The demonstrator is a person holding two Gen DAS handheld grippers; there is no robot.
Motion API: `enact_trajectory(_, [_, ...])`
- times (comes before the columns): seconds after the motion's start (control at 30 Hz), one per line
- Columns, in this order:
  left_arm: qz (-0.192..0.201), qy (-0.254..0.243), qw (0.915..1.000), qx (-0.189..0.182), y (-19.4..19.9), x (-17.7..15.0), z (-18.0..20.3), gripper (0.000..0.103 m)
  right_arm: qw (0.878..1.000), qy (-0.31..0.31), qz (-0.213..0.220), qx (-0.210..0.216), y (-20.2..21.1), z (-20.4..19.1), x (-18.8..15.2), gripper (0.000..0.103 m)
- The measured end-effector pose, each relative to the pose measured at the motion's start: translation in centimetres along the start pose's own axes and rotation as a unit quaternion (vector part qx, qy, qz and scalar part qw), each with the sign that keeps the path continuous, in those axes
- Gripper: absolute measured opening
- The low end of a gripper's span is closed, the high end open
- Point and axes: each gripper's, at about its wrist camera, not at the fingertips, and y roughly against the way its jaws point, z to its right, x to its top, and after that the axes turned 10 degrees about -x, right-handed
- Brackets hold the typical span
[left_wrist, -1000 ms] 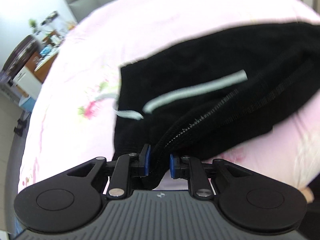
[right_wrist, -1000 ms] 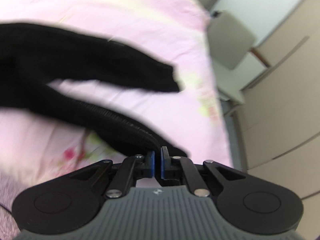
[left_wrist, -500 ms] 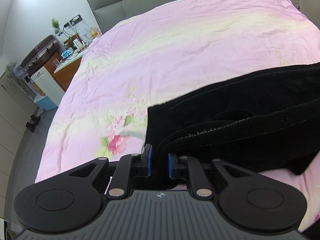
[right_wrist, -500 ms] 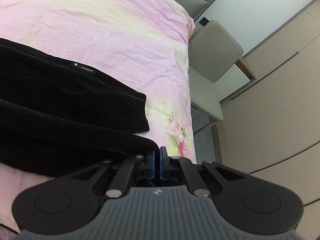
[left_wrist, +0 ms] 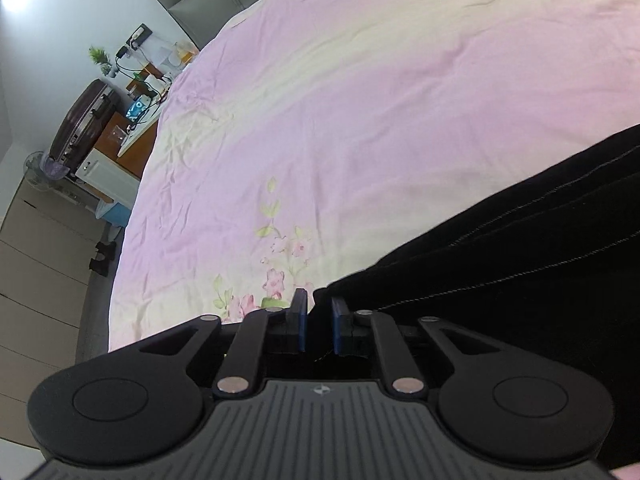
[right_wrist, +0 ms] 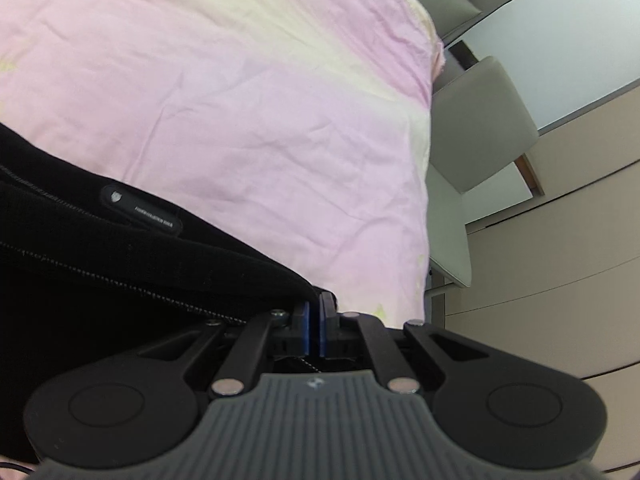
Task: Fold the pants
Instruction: 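Lower the folded sweatpants onto the duvet and open both tools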
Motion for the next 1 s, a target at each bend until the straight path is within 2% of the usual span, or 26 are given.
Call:
enact_trajectory(0.03, [-0.006,-0.003,0.999,0.045,-1.2,0.3,-0.1,0.0,1.0,0.006,-0.006,-0.003,-1.1,-0.7,0.5,0.0])
enact_trajectory(0.07, [-0.01,-0.004,0.9978,0.065,-2.3,0.3,-0.5,0.0,1.0,0.01,-0.012,0.001,-2.1,-1.2,0.8,0.0])
enact_trajectory(0.13, [-0.022,0.021,0.9988,0.037,-3.9,0.1,-2.1,0.0,0.999,0.016,-0.025,0.009,-3.9,-2.4,1.1,0.0])
enact_trajectory(0.2, [-0.006,0.037,0.9993,0.006,-4.0,-0.4,-3.1,0.0,0.999,0.03,-0.034,0.011,-5.1,-3.8,1.1,0.0])
enact_trajectory(0.23, [0.0,0.041,0.9989,-0.024,-3.8,-0.8,-3.6,0.002,0.999,0.039,-0.037,0.011,-5.5,-4.4,1.0,0.0])
enact_trajectory(0.27, [0.003,0.046,0.9976,-0.052,-3.6,-1.1,-4.3,0.009,0.998,0.046,-0.038,0.009,-5.8,-4.9,1.0,0.0])
enact_trajectory(0.33, [0.018,0.049,0.994,-0.096,-2.8,-1.6,-5.5,0.015,0.998,0.053,-0.038,0.005,-6.1,-5.5,1.0,0.0])
enact_trajectory(0.4, [0.024,0.062,0.9899,-0.125,-2.0,-2.2,-6.6,0.036,0.998,0.058,-0.038,0.0,-6.1,-5.7,0.9,0.0])
enact_trajectory(0.43, [0.027,0.077,0.9872,-0.137,-1.7,-2.6,-7.2,0.043,0.998,0.058,-0.038,-0.002,-5.9,-5.6,0.9,0.0])
enact_trajectory(0.47, [0.026,0.094,0.9831,-0.155,-1.6,-3.0,-7.8,0.057,0.998,0.056,-0.037,-0.005,-5.7,-5.6,0.9,0.0])
enact_trajectory(0.5, [0.018,0.111,0.9777,-0.178,-1.8,-3.4,-8.4,0.065,0.998,0.055,-0.036,-0.008,-5.5,-5.5,0.8,0.0])
enact_trajectory(0.57, [0.013,0.143,0.9719,-0.186,-2.2,-4.0,-9.1,0.067,0.998,0.053,-0.033,-0.014,-5.0,-5.3,0.8,0.0])
enact_trajectory(0.63, [0.007,0.178,0.9668,-0.184,-3.1,-4.9,-9.6,0.076,0.998,0.054,-0.033,-0.02,-4.6,-5.1,0.8,0.0])
enact_trajectory(0.67, [0.003,0.196,0.9613,-0.193,-3.7,-5.1,-9.8,0.077,0.998,0.054,-0.032,-0.023,-4.3,-5.1,0.8,0.0])
enact_trajectory(0.77, [-0.007,0.26,0.9302,-0.26,-5.2,-5.9,-10.1,0.076,0.998,0.052,-0.032,-0.031,-3.6,-4.7,1.0,0.0])
enact_trajectory(0.8, [-0.005,0.268,0.928,-0.259,-5.2,-5.9,-9.6,0.076,0.997,0.054,-0.033,-0.033,-3.4,-4.6,1.0,0.0])
enact_trajectory(0.83, [0.001,0.262,0.9352,-0.238,-5.0,-5.8,-9.0,0.073,0.997,0.056,-0.033,-0.037,-3.2,-4.6,1.0,0.0])
enact_trajectory(0.87, [0.002,0.251,0.943,-0.219,-4.8,-5.6,-8.5,0.062,0.997,0.058,-0.032,-0.04,-3.0,-4.6,0.9,0.0])
enact_trajectory(0.9, [0.006,0.25,0.9471,-0.201,-4.6,-5.5,-8.3,0.055,0.997,0.059,-0.032,-0.043,-2.8,-4.6,0.9,0.0])
enact_trajectory(0.93, [0.008,0.256,0.9472,-0.193,-4.1,-5.4,-8.3,0.052,0.997,0.06,-0.03,-0.046,-2.5,-4.6,0.8,0.0])
enact_trajectory(1.0, [0.013,0.253,0.9511,-0.177,-2.9,-5.2,-8.0,0.036,0.997,0.057,-0.026,-0.051,-2.0,-4.3,0.7,0.0])
